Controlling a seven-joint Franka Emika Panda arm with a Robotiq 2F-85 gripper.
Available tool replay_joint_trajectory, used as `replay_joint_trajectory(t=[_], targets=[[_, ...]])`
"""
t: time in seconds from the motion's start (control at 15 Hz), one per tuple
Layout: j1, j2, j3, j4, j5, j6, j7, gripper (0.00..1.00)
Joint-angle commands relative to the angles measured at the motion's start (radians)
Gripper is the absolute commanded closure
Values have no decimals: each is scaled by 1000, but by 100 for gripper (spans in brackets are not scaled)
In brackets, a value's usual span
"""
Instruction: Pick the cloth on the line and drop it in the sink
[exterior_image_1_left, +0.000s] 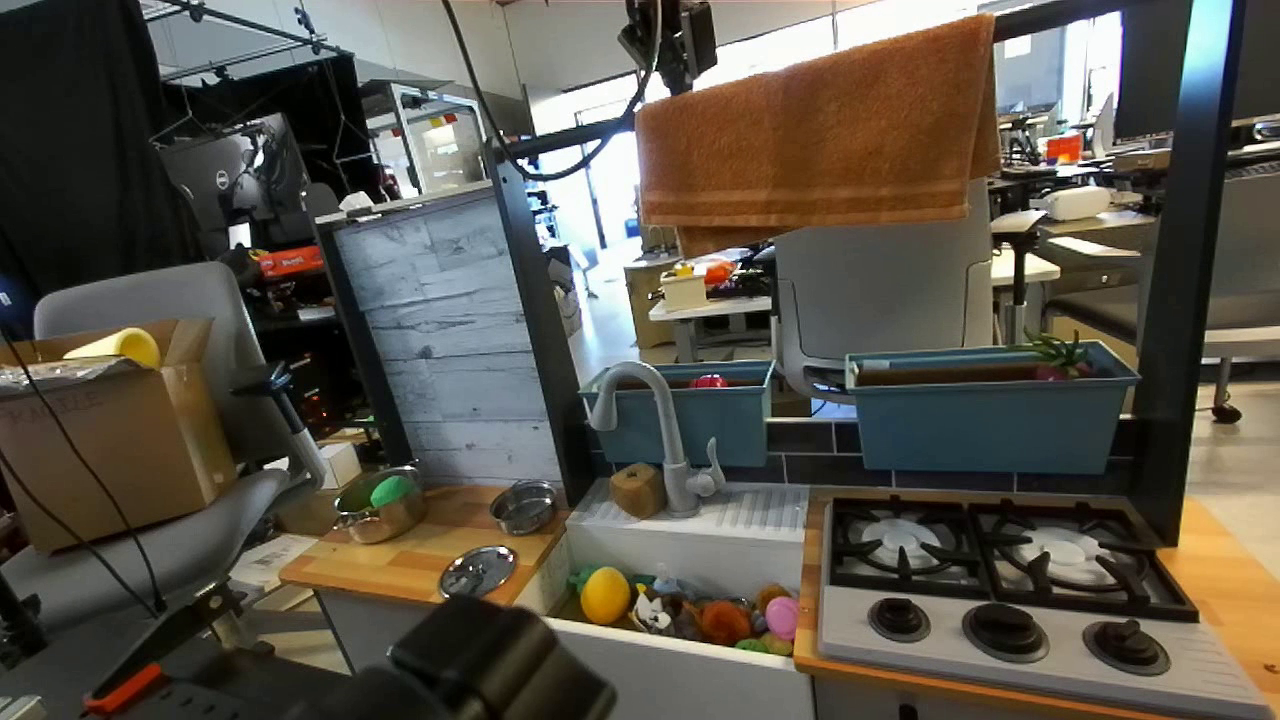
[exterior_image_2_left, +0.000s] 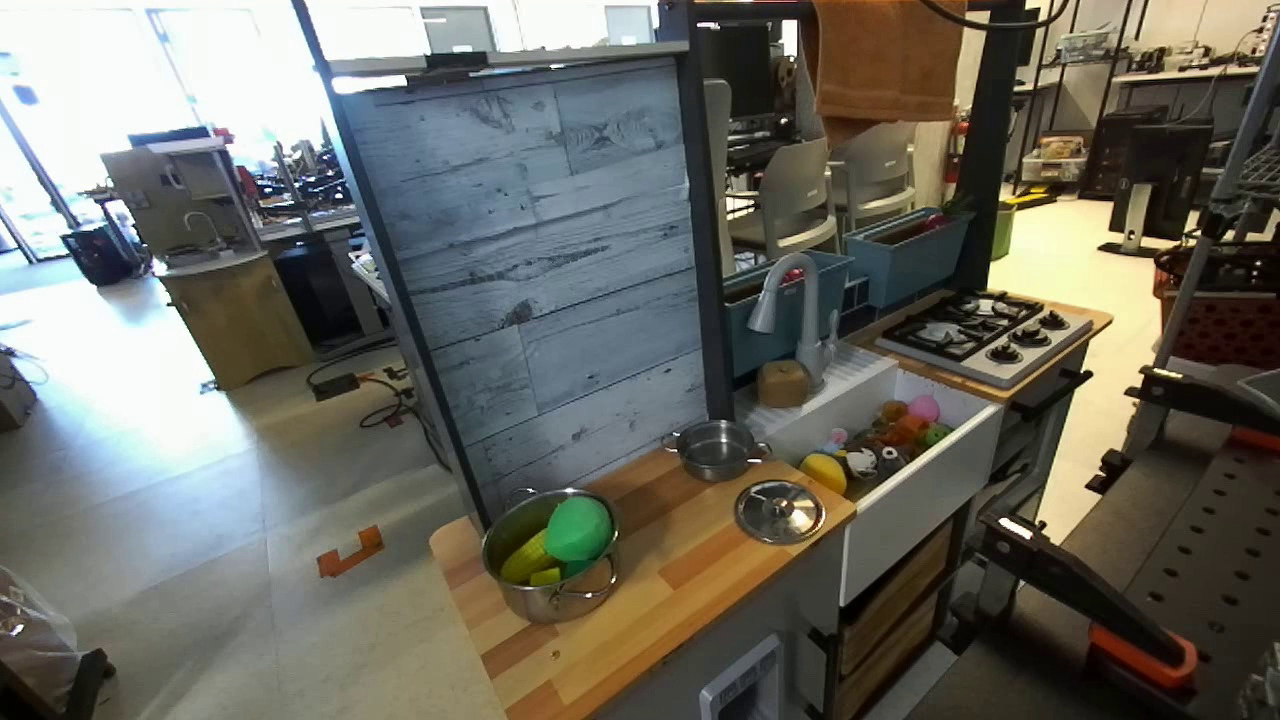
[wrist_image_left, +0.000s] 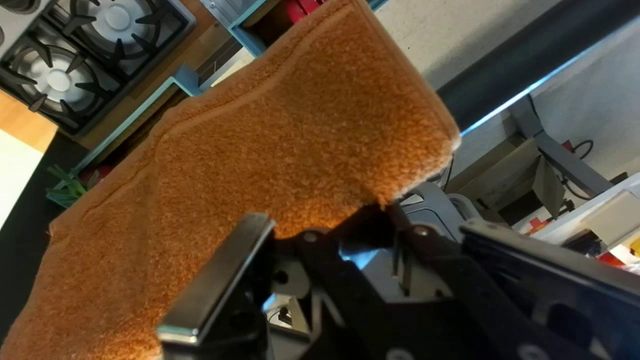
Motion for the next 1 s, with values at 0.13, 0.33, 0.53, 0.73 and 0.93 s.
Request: replay_joint_trajectory(t=[0.13, 0.33, 0.53, 0.73, 0.93], targets=[[-12, -52, 16, -50, 21, 18, -76, 99], [-32, -151, 42, -147, 60, 42, -190, 99], [-48, -304, 62, -302, 115, 73, -329, 99], [-46, -454, 59, -438, 151, 42, -435, 99], [-46, -605, 61, -588, 146, 22, -523, 99]])
